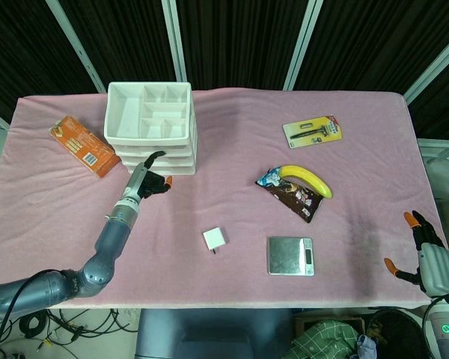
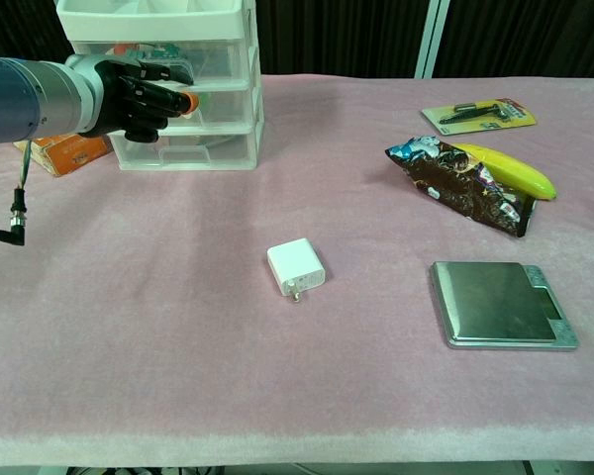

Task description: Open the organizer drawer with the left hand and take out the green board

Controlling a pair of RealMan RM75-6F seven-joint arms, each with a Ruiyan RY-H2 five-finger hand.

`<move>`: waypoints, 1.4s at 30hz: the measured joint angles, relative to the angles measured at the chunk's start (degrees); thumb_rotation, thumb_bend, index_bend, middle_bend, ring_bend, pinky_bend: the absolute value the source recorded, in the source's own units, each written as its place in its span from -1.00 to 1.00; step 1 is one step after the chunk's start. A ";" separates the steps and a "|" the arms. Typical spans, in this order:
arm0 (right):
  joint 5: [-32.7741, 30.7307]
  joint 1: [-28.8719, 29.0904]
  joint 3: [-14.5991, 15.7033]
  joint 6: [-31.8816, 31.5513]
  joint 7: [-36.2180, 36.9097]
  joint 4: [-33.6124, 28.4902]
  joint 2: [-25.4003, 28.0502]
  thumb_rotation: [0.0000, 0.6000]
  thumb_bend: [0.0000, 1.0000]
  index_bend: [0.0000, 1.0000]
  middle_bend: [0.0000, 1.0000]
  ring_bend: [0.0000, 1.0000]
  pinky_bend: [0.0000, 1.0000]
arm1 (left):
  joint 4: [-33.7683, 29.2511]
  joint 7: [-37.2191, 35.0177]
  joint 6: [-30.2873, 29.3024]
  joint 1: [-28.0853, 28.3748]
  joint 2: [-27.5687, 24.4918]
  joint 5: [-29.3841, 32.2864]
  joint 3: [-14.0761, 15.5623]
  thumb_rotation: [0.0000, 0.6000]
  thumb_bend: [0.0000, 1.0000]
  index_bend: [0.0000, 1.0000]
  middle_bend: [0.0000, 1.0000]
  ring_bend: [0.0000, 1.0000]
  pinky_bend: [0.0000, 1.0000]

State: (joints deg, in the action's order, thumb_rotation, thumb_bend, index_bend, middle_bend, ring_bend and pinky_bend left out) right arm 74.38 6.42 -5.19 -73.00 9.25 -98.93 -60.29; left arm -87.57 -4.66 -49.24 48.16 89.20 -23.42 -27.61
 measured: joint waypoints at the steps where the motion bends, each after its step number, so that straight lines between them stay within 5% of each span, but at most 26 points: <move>1: 0.00 -0.01 0.00 -0.02 0.01 0.00 0.00 1.00 -0.65 -0.91 -1.00 -1.00 -0.67 | -0.04 -0.05 0.02 -0.03 -0.02 0.00 0.01 1.00 -0.04 -0.79 0.90 0.89 0.89; 42: 0.17 -0.08 0.03 -0.12 0.24 0.05 0.09 1.00 -0.65 -0.91 -1.00 -1.00 -0.67 | 0.10 -0.72 0.34 0.12 -0.15 -0.02 0.19 1.00 -0.04 -0.75 0.90 0.89 0.89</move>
State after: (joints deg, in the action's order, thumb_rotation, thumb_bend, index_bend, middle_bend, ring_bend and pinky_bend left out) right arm 74.55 6.34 -5.16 -73.12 9.49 -98.88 -60.20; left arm -87.48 -5.38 -48.90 48.29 89.06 -23.44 -27.43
